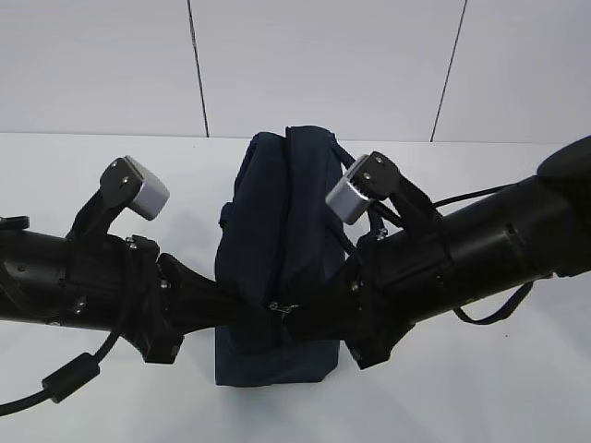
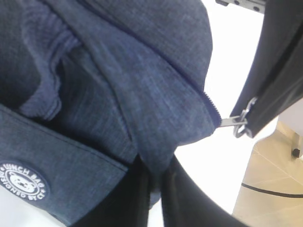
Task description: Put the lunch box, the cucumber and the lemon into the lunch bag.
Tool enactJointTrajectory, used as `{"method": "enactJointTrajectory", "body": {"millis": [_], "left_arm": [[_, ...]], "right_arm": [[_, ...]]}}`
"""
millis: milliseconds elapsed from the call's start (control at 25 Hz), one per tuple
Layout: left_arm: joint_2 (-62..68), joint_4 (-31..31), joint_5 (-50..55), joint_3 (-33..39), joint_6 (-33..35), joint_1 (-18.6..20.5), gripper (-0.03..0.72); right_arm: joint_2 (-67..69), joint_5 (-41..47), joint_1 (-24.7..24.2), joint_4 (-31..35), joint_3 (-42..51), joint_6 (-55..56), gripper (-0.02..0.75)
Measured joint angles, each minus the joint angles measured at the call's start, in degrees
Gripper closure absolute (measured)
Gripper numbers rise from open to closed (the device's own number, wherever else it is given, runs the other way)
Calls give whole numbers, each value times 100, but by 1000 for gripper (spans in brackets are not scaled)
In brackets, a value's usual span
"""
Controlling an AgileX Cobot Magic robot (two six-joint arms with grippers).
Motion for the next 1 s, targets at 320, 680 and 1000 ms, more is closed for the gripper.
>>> {"method": "enactJointTrajectory", "body": {"millis": [320, 680, 1000], "left_arm": [[0, -114, 0, 0, 0, 0, 675], [0, -123, 0, 0, 0, 0, 675], [0, -123, 0, 0, 0, 0, 675]], "right_arm": [[-104, 102, 0, -8, -44, 0, 718], [-116, 261, 0, -32, -289, 0, 718], [-126, 261, 0, -42, -323, 0, 718]]}}
